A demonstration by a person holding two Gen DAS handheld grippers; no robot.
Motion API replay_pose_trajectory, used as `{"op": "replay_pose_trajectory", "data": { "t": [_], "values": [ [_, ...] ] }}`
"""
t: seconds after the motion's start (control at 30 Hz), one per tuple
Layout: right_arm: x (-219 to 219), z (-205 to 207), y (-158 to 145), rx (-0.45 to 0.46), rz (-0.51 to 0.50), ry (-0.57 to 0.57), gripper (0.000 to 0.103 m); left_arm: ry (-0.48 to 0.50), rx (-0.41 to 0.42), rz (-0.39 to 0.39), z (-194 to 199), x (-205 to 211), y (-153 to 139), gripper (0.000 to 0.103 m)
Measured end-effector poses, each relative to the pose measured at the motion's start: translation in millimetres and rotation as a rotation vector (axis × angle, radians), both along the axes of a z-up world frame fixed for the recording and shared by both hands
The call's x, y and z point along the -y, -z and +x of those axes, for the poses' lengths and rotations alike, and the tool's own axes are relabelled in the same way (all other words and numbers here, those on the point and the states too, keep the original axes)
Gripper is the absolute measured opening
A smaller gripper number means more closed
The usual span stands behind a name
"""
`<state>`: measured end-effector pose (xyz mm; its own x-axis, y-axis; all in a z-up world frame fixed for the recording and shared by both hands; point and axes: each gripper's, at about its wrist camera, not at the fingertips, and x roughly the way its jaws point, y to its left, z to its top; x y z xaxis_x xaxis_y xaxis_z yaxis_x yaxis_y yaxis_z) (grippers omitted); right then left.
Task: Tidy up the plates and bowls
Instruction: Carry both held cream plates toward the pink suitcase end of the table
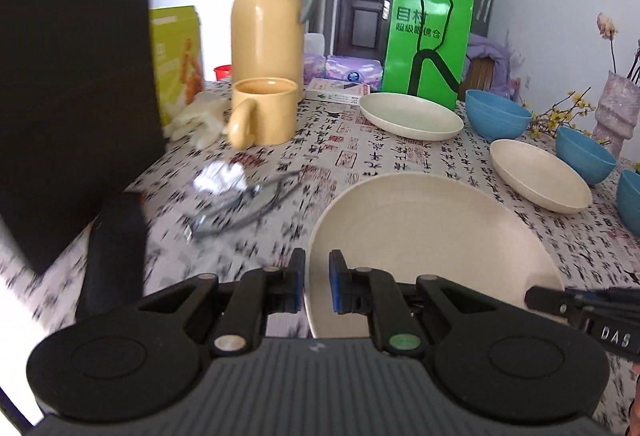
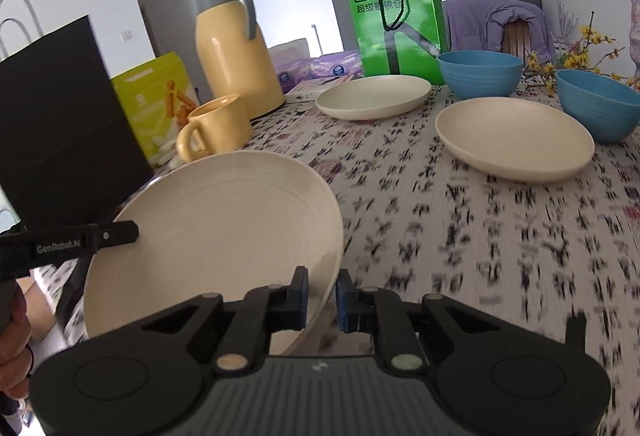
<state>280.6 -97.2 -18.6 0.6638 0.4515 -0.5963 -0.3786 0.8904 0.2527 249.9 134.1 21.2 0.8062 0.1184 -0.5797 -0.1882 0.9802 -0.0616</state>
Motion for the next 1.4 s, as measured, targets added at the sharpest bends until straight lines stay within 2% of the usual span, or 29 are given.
{"op": "replay_pose_trajectory", "data": {
  "t": [0.13, 0.3, 0.57, 0.7, 1.03, 1.2, 1.4],
  "values": [
    [12.5, -32.5, 3.9, -0.010, 0.011, -0.004, 0.014, -0.028, 0.018, -0.031, -35.8, 11.1, 2.6, 0.013],
    [28.6, -50.5, 5.3, -0.013, 0.015, 0.009, 0.014, -0.033, 0.019, -0.057, -56.0, 23.6, 4.7, 0.012],
    [58.9, -60.4, 6.4, 0.001, 0.032, 0.061, 0.014, 0.006, 0.017, -0.036, -59.6, 55.0, 3.8, 0.013],
    [84.6, -62.2, 7.6, 0.011, 0.027, 0.110, 0.015, 0.044, 0.004, -0.069, -49.0, 76.1, 4.9, 0.013],
    [197.1, -66.5, 10.1, 0.020, 0.037, 0.321, 0.015, 0.242, -0.004, -0.088, -14.7, 184.0, 6.6, 0.013],
    [259.4, -67.4, 8.5, 0.035, 0.026, 0.428, 0.015, 0.342, -0.025, -0.129, 4.6, 242.2, 14.7, 0.013],
    [312.7, -64.0, 8.9, 0.032, -0.005, 0.518, 0.015, 0.413, -0.061, -0.163, 20.6, 296.1, 28.8, 0.014]
  ]
}}
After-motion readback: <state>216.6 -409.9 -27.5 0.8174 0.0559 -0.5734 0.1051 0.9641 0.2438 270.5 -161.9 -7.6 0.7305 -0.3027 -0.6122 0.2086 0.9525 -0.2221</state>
